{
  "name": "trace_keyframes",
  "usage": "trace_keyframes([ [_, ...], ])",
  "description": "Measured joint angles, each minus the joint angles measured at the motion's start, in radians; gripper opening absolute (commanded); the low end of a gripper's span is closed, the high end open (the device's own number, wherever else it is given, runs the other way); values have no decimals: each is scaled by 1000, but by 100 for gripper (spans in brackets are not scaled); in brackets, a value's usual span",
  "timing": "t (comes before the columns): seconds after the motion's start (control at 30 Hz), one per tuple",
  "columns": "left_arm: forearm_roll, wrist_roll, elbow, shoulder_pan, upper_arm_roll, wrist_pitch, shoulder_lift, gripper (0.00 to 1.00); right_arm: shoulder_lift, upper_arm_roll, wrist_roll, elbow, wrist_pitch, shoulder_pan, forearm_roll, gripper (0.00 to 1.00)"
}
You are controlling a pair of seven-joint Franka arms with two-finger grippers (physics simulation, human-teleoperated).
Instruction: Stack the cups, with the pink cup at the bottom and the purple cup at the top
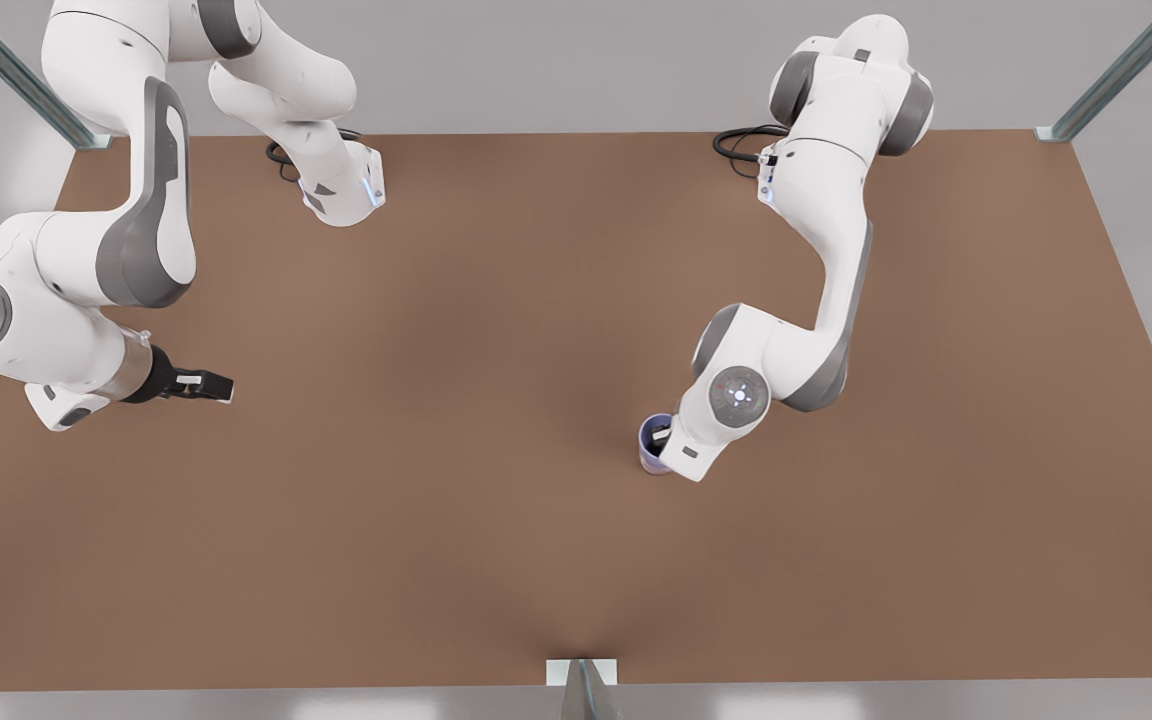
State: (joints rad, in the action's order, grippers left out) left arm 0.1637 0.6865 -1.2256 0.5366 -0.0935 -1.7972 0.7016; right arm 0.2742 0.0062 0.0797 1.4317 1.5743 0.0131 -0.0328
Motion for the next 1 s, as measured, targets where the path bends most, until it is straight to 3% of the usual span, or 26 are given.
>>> trace_keyframes([
  [1.0, 8, 51, -51, -9, 9, 20, -15, 21, 0, 2, -6, 0, 0, -1, 0, 100],
])
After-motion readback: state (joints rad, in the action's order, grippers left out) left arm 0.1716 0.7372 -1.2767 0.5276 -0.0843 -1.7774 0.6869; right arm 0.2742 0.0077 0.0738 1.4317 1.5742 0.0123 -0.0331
